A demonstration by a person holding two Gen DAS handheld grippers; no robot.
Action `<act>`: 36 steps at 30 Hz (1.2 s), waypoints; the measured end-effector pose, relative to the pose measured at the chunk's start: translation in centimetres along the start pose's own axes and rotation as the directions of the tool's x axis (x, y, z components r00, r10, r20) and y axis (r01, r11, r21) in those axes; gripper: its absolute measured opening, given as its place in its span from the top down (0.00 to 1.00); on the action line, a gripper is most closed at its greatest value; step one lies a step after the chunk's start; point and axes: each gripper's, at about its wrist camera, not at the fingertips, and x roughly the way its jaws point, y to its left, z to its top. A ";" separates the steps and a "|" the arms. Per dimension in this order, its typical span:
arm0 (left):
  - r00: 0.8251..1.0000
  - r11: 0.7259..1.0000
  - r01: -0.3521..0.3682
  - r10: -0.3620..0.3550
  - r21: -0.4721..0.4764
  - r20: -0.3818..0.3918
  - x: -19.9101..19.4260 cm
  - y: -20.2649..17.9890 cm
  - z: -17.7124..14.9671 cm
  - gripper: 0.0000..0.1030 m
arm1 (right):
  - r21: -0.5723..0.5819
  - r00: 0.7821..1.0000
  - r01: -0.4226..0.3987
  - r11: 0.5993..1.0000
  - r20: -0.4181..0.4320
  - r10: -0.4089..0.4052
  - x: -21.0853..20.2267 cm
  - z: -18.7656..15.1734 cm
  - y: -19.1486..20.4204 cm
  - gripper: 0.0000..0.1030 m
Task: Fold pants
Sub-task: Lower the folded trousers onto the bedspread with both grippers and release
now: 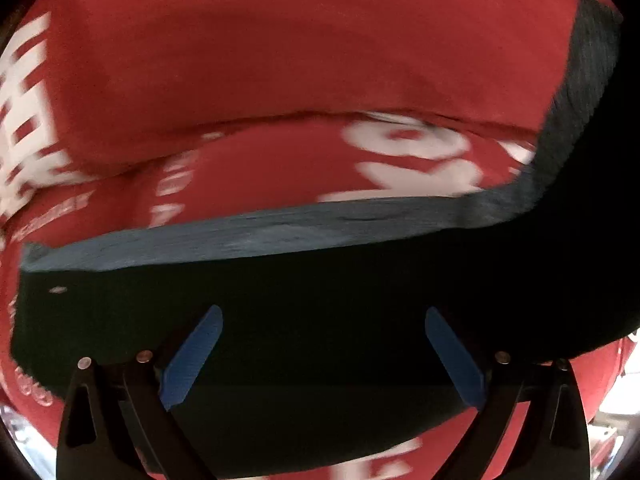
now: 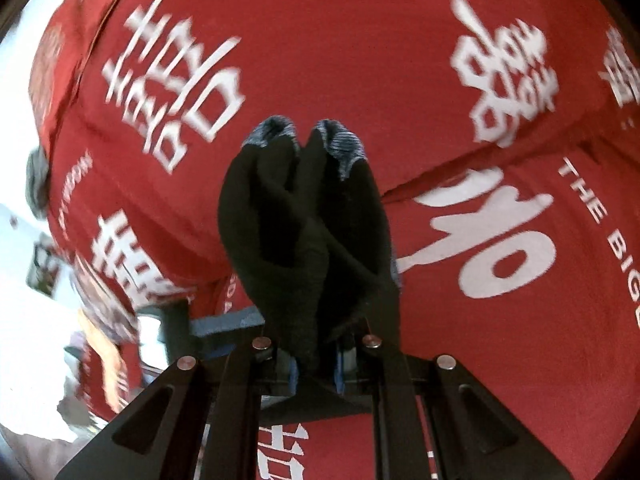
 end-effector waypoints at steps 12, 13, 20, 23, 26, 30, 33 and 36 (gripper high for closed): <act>0.989 0.969 -0.136 0.122 -0.204 -0.080 -0.7 19.1 -4.9 0.00 | -0.436 0.929 0.225 0.871 -0.175 -0.327 16.8 -12.1 15.2 0.72; 0.989 0.968 -0.136 0.121 -0.212 -0.084 -0.9 19.9 -5.0 0.00 | -0.481 0.911 0.262 0.836 -0.163 -0.379 17.7 -13.2 16.0 0.72; 0.996 0.978 -0.052 0.037 -0.202 -0.078 -2.2 20.0 -4.5 0.00 | -0.624 0.920 0.224 0.748 -0.117 -0.373 13.4 -16.6 21.2 0.47; 0.996 0.984 0.052 -0.064 -0.173 -0.060 -2.8 18.2 -3.2 0.00 | -0.412 0.951 0.080 0.908 -0.243 -0.194 10.5 -14.1 17.9 0.47; 0.982 0.977 0.163 -0.174 -0.140 -0.073 -2.1 15.6 -2.1 0.02 | 0.057 0.947 -0.003 0.998 -0.320 0.021 9.6 -11.5 10.2 0.47; 0.969 0.975 0.205 -0.215 -0.089 -0.124 -0.2 12.1 -0.8 0.33 | 0.392 0.942 -0.057 0.918 -0.282 0.179 10.2 -10.8 3.7 0.47; 0.955 0.965 0.241 -0.255 -0.106 -0.149 0.9 10.7 -0.3 0.33 | 0.495 0.933 -0.094 0.864 -0.258 0.250 11.2 -11.3 2.0 0.47; 0.930 0.946 0.294 -0.316 -0.136 -0.187 2.4 9.9 -0.1 0.33 | 0.567 0.930 -0.110 0.816 -0.231 0.287 12.1 -12.0 1.0 0.47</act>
